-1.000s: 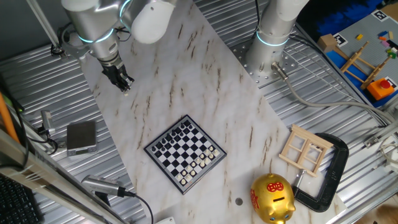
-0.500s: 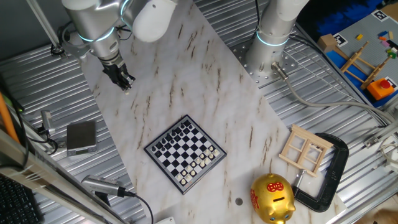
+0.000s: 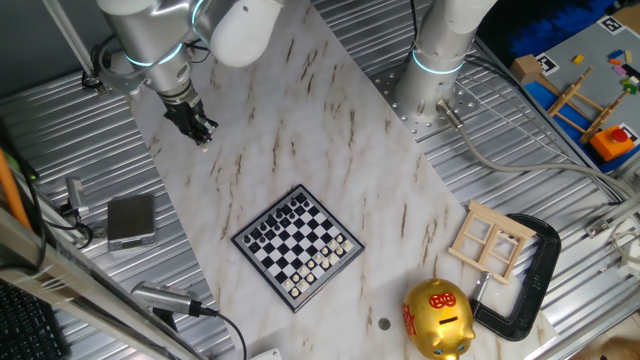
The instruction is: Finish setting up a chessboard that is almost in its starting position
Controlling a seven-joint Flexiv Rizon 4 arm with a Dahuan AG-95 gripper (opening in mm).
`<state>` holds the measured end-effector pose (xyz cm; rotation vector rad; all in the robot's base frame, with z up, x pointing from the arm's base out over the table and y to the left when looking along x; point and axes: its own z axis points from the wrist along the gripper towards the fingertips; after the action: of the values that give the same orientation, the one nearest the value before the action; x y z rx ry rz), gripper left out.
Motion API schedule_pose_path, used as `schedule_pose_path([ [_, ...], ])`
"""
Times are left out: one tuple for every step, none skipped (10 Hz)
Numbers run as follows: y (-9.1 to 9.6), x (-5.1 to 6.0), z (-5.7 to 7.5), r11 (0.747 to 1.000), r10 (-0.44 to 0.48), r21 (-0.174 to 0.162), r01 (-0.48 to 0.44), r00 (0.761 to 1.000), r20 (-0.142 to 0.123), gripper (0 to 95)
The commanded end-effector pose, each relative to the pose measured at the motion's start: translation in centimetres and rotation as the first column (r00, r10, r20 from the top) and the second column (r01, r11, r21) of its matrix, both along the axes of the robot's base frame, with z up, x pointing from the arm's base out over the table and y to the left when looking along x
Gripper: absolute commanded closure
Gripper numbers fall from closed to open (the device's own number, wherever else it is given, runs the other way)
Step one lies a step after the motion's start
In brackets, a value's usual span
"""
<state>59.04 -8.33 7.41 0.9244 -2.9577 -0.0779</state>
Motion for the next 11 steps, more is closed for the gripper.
schedule_pose_path([
  [0.1, 0.0, 0.1, 0.999, 0.033, 0.006, -0.033, 0.999, -0.002, 95.0],
  [0.2, 0.0, 0.1, 1.0, 0.019, 0.008, -0.019, 1.0, 0.004, 95.0],
  [0.8, 0.1, 0.3, 1.0, 0.012, 0.012, -0.012, 1.0, 0.007, 95.0],
  [1.6, 0.2, 0.3, 1.0, 0.005, 0.012, -0.005, 1.0, 0.007, 95.0],
  [3.4, 0.3, 0.3, 1.0, -0.023, 0.009, 0.023, 1.0, 0.005, 95.0],
  [5.8, 0.1, 0.5, 0.998, -0.057, 0.004, 0.057, 0.998, 0.004, 95.0],
  [6.7, 0.0, 0.6, 0.998, -0.068, 0.003, 0.068, 0.998, 0.004, 95.0],
  [9.7, -0.3, 1.3, 0.994, -0.109, -0.003, 0.109, 0.994, 0.0, 95.0],
  [10.3, -0.3, 1.4, 0.993, -0.117, -0.008, 0.117, 0.993, -0.002, 95.0],
  [12.6, -0.5, 2.0, 0.989, -0.143, -0.025, 0.143, 0.99, -0.003, 95.0],
  [13.0, -0.6, 2.2, 0.989, -0.145, -0.027, 0.145, 0.989, -0.003, 95.0],
])
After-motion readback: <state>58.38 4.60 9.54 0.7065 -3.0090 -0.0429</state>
